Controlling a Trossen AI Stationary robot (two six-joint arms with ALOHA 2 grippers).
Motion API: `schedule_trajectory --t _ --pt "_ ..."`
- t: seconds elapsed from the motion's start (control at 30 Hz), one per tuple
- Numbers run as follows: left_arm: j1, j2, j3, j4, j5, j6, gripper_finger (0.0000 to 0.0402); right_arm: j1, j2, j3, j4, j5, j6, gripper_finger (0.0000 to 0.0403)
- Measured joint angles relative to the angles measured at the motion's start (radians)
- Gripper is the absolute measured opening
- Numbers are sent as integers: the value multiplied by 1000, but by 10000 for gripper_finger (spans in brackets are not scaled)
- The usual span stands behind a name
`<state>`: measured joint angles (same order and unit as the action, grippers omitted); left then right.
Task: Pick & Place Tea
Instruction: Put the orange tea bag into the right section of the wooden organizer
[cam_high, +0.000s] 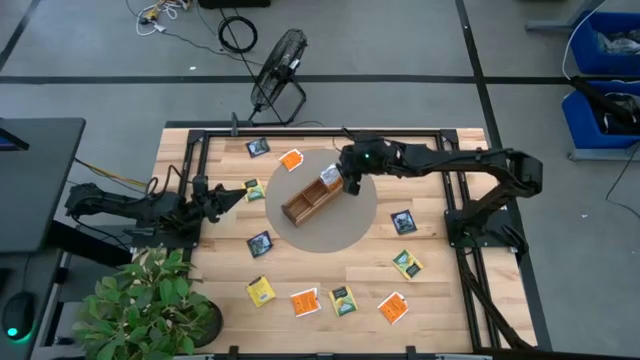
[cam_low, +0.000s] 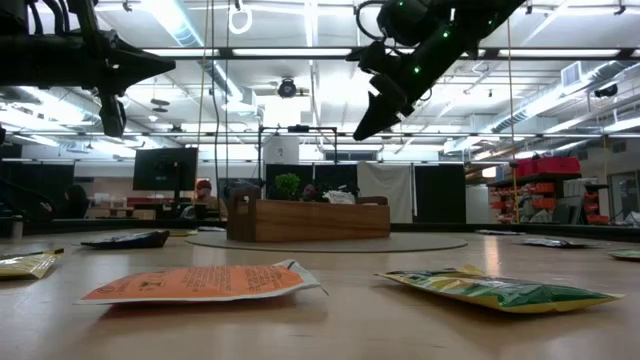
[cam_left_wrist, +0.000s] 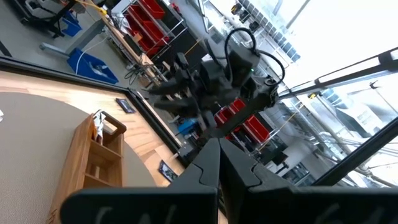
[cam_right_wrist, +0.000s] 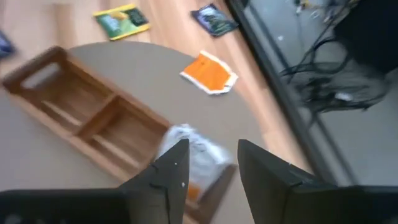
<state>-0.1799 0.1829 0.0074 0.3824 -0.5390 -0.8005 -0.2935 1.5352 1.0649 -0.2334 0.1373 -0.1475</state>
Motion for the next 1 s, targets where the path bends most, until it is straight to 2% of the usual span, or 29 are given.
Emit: schedule_trajectory --t 0.1,0.27,0.37,0.73,1.0 --pt "0 0 0 0 0 0 3 22 -8 0 -42 -12 88 144" --pt "0 0 0 2 0 0 3 66 -13 0 -62 -161 229 142" --pt "0 1 0 -16 -2 0 9 101 -13 0 -65 -207 303 142" --pt "41 7 0 -31 -24 -58 110 255 -13 0 -125 -206 486 142" --pt "137 112 31 -111 136 -131 153 361 -13 0 -124 -117 551 142"
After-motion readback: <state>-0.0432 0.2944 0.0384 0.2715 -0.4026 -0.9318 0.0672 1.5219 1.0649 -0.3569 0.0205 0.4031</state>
